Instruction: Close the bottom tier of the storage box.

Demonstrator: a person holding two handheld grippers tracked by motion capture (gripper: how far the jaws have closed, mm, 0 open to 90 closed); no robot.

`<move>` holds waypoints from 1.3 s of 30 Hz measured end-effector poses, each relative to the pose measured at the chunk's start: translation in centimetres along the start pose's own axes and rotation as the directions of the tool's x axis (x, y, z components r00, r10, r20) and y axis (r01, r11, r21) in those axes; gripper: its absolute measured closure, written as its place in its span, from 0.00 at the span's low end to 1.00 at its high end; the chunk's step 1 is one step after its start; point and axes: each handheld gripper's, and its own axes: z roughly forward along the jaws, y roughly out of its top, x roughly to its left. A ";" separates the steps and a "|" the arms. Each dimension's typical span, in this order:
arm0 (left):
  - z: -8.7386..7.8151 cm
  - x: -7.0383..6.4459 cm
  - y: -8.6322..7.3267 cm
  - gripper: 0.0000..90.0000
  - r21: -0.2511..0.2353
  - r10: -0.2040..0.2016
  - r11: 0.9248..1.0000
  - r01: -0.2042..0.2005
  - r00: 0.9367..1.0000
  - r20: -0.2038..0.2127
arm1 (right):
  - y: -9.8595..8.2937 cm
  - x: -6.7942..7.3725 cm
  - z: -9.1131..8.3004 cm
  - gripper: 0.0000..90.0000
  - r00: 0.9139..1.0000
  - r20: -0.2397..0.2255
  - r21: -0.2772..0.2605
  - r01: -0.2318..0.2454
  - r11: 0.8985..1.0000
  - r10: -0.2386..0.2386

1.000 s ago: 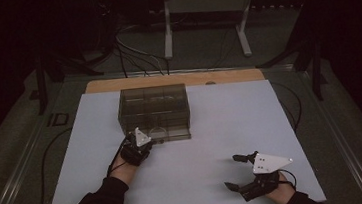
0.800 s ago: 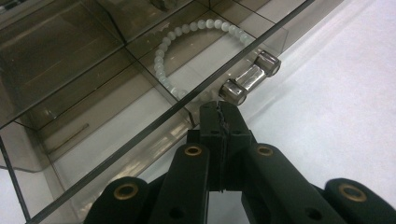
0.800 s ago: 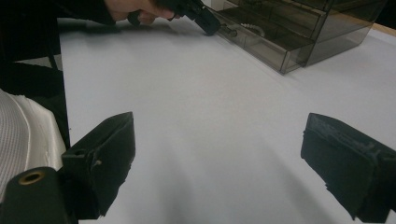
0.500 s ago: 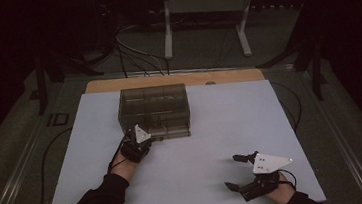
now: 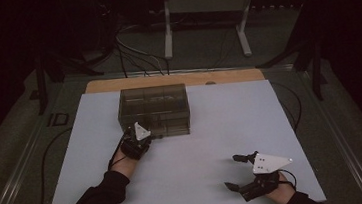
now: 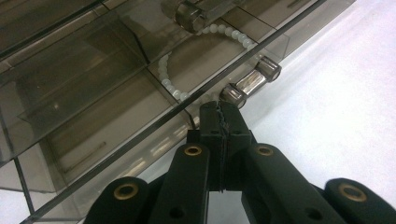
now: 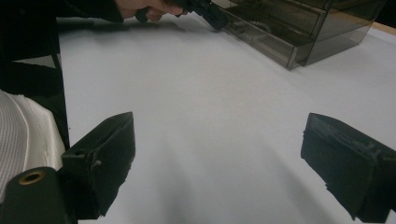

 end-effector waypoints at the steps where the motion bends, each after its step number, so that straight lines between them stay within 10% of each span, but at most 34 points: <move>1: 0.1 0.0 0.0 1.00 0.000 0.002 1.000 -0.002 1.000 0.000 | 0.0 0.0 0.0 0.11 1.000 0.000 -0.001 0.000 1.000 0.000; 39: 1.4 0.7 0.6 1.00 -0.007 -0.009 1.000 0.009 0.999 -0.035 | 0.0 0.0 0.0 0.11 1.000 0.001 -0.004 -0.006 1.000 0.006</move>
